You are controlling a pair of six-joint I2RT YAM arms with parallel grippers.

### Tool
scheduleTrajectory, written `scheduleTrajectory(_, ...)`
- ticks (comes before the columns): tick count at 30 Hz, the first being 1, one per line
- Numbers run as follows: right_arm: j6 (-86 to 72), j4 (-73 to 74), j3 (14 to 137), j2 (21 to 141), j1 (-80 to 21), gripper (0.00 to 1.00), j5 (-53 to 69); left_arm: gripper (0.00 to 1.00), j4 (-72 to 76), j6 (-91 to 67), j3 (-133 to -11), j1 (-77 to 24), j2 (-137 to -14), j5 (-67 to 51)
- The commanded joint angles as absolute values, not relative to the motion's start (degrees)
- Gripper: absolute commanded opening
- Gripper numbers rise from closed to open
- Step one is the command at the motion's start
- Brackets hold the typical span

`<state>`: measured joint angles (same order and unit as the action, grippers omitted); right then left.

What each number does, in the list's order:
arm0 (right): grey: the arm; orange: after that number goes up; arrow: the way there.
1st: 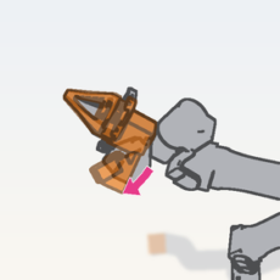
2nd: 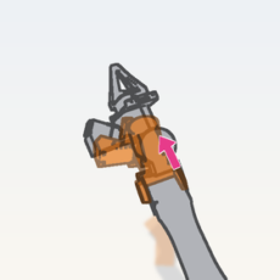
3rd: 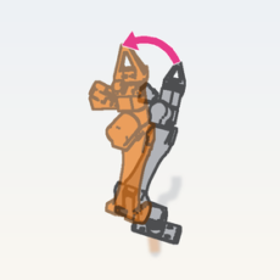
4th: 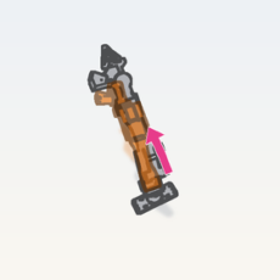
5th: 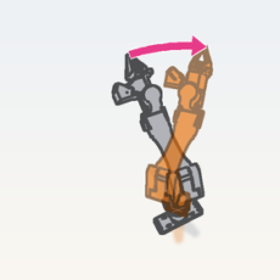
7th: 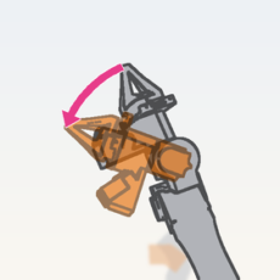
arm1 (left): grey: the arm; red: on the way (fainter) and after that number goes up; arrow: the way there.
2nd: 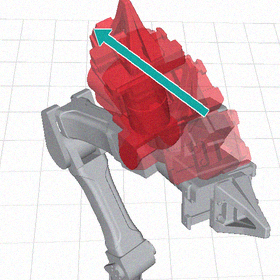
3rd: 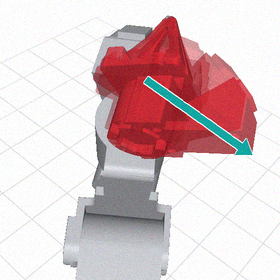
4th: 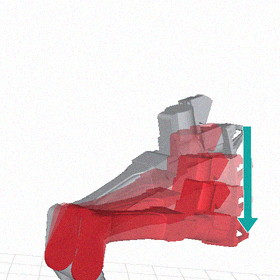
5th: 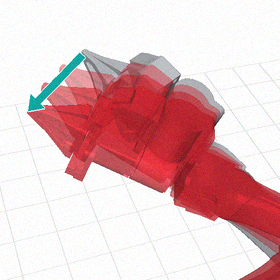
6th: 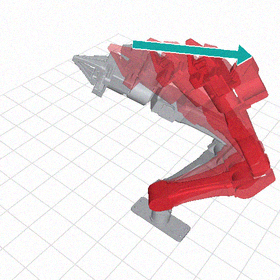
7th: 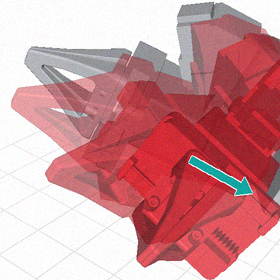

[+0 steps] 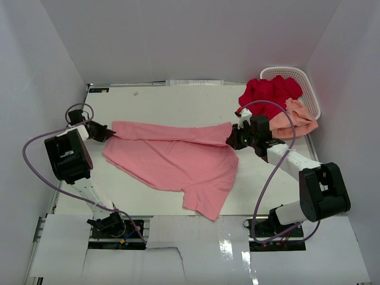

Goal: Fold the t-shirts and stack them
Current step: Fold the flattened tshirt in 1/3 of the way

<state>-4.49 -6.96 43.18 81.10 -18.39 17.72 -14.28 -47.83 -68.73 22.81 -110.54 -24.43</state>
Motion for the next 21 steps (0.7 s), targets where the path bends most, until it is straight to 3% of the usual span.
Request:
scheduleTrajectory(1, -6.67, -4.85, 42.45, 80.59, -18.63, 0.08, 15.12, 0.0, -12.48, -47.02, -66.27, 23.55, -105.21, -24.17)
scheduleTrajectory(10, -9.58, 6.41, 43.85, 84.99, -18.9, 0.1, 15.3, 0.0, -12.48, -47.28, -64.6, 24.43, -104.85, -23.55)
scheduleTrajectory(11, -9.49, 7.46, 44.64, 85.34, -18.9, 0.19, 15.03, 0.0, -12.48, -47.37, -64.69, 24.43, -104.94, -23.55)
scheduleTrajectory(12, -9.67, 8.78, 45.52, 85.78, -18.9, 0.56, 14.42, 0.0, -12.48, -47.46, -64.77, 24.52, -104.94, -23.47)
scheduleTrajectory(14, -10.11, 9.05, 47.8, 85.34, -18.9, 0.69, 11.71, 0.02, -12.66, -47.55, -65.12, 24.52, -104.85, -23.47)
scheduleTrajectory(16, -10.63, 9.05, 49.74, 84.29, -18.81, 0.78, 8.89, 0.16, -12.75, -47.72, -65.39, 24.52, -103.98, -22.94)
scheduleTrajectory(17, -10.98, 9.05, 51.92, 84.11, -18.72, 0.78, 7.31, 0.27, -12.66, -47.55, -65.91, 24.52, -103.45, -22.68)
scheduleTrajectory(20, -11.07, 9.14, 55.62, 85.51, -18.19, 0.76, 6.77, 0.47, -12.31, -46.85, -67.32, 24.52, -101.26, -20.92)
scheduleTrajectory(21, -11.07, 9.14, 58.07, 87.08, -18.02, 0.75, 6.85, 0.48, -12.39, -46.58, -69.06, 24.52, -100.99, -20.74)
